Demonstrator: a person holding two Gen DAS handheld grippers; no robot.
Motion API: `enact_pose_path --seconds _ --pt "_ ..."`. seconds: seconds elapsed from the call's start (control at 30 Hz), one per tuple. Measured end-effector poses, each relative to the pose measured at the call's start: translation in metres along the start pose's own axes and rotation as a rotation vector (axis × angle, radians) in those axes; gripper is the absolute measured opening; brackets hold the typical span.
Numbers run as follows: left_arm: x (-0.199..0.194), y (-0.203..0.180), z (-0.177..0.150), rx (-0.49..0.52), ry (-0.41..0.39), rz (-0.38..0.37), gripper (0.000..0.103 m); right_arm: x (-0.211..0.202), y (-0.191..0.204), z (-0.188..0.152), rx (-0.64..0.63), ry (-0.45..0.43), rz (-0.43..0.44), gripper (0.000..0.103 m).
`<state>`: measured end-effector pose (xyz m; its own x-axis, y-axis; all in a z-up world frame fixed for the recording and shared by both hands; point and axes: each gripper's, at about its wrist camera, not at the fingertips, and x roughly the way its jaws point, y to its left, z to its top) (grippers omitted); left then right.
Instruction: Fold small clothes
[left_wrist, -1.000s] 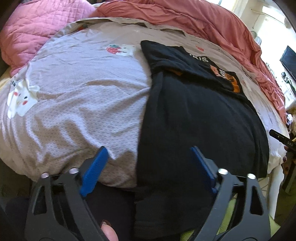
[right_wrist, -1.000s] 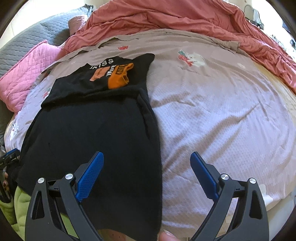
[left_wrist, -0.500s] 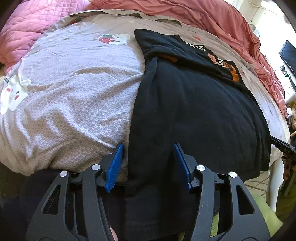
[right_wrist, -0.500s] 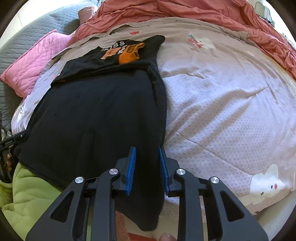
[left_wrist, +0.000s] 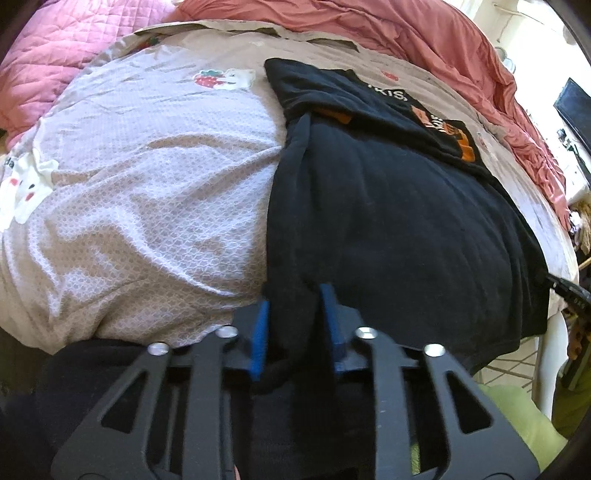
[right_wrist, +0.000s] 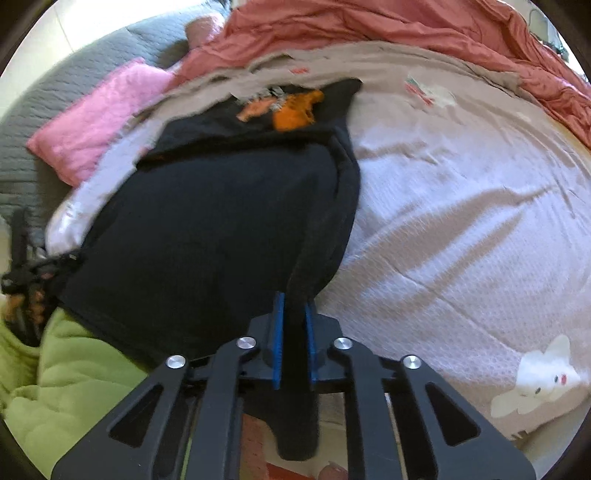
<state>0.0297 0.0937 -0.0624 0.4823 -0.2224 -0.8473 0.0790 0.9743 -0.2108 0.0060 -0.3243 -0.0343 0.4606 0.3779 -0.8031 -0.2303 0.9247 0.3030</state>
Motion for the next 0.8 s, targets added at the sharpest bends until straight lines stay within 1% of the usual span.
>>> enact_pose_path --seconds 0.03,0.07,0.1,0.13,0.17,0.2,0.23,0.27,0.3,0.33,0.4,0.47,0.53,0.63,0.7,0.8 --pt "-0.001 -0.002 0.0 0.007 -0.004 0.006 0.013 -0.002 0.0 0.002 0.007 -0.012 0.023 0.009" --pt "-0.002 -0.003 0.0 0.016 -0.007 0.008 0.013 -0.002 0.0 0.003 0.011 -0.019 0.048 0.012" --pt "-0.002 -0.004 0.0 0.022 -0.008 0.005 0.013 0.0 0.001 0.004 0.005 -0.013 0.051 0.015" --pt "0.0 -0.003 0.0 0.019 -0.001 -0.004 0.016 0.003 0.003 0.003 -0.009 0.002 0.038 0.026" --pt "0.002 -0.001 0.0 0.007 0.006 -0.017 0.018 0.009 0.006 0.001 -0.027 0.029 0.005 0.038" --pt "0.004 0.001 0.0 -0.008 0.013 -0.028 0.02 0.013 0.006 -0.001 -0.031 0.043 -0.004 0.04" --pt "0.006 0.003 0.001 -0.021 0.018 -0.035 0.02 0.019 0.006 -0.003 -0.029 0.062 -0.007 0.039" --pt "0.005 0.003 0.001 -0.028 0.016 -0.033 0.018 0.022 0.007 -0.005 -0.028 0.064 -0.011 0.034" --pt "0.003 0.002 0.001 -0.03 0.007 -0.026 0.007 0.024 0.008 -0.005 -0.032 0.06 -0.015 0.027" --pt "-0.002 0.0 0.002 -0.034 -0.018 -0.019 0.004 0.023 0.009 -0.004 -0.037 0.051 -0.008 0.012" --pt "-0.008 -0.002 0.005 -0.038 -0.048 -0.024 0.004 0.017 0.008 0.0 -0.021 0.023 0.04 0.01" --pt "-0.013 0.004 0.012 -0.071 -0.063 -0.059 0.004 0.009 0.005 0.009 0.006 -0.017 0.107 0.009" --pt "-0.017 0.009 0.022 -0.105 -0.073 -0.094 0.004 -0.003 0.004 0.022 0.017 -0.079 0.165 0.009" --pt "-0.022 0.01 0.037 -0.116 -0.091 -0.104 0.004 -0.014 0.002 0.044 0.026 -0.153 0.207 0.009" --pt "-0.027 0.011 0.053 -0.125 -0.118 -0.098 0.004 -0.019 0.0 0.059 0.025 -0.197 0.209 0.009" --pt "-0.029 0.018 0.078 -0.165 -0.147 -0.111 0.004 -0.02 -0.007 0.083 0.043 -0.253 0.208 0.009"
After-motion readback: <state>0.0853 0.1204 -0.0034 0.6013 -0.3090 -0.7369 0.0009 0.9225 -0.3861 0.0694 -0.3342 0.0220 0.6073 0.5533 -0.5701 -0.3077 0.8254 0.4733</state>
